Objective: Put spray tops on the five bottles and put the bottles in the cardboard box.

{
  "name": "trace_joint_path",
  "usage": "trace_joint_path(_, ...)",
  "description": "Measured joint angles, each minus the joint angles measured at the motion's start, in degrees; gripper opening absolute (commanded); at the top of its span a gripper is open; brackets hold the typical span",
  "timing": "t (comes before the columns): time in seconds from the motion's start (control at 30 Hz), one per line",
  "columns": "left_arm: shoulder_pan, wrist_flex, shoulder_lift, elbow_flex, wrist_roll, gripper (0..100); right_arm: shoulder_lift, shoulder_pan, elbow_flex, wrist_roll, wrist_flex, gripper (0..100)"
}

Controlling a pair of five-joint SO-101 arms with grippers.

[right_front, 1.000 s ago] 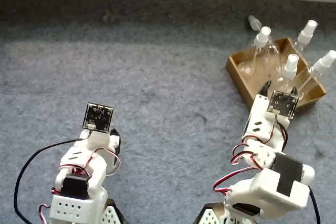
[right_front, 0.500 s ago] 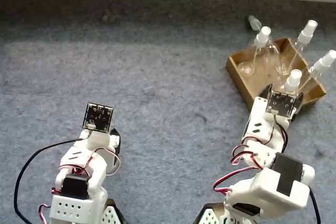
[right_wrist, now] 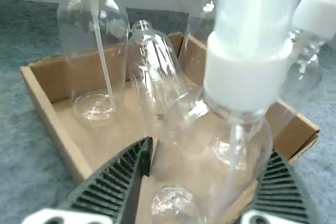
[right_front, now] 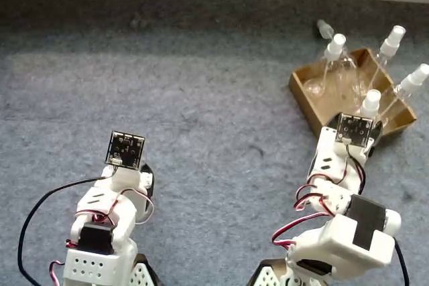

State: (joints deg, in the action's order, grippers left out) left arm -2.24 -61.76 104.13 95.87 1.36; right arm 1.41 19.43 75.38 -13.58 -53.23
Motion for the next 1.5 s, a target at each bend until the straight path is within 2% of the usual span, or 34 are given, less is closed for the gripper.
trace_joint_path(0.2,0.0,0.0,0.0,0.0,0.0,1,-4.8,0.0,-1.7,0.0,11.9,27.2)
trace_joint_path(0.33,0.0,0.0,0.0,0.0,0.0,1,-12.1,0.0,-2.2,0.0,23.5,27.2)
trace_joint_path(0.63,0.0,0.1,0.0,0.0,0.0,1,-37.2,0.0,-2.1,0.0,49.4,27.2)
trace_joint_path(0.83,0.0,0.2,0.0,0.0,0.0,1,-53.3,0.0,-2.2,0.0,62.5,27.2)
trace_joint_path(1.2,1.2,0.2,0.0,0.0,0.0,1,-72.5,0.0,-15.0,0.0,92.7,27.2)
trace_joint_path(1.33,3.3,0.2,0.0,0.0,0.0,1,-73.6,-3.3,-21.0,0.0,101.5,27.1)
trace_joint_path(1.5,6.2,0.2,0.0,-0.5,0.0,1,-73.7,-11.2,-28.6,0.0,113.4,27.0)
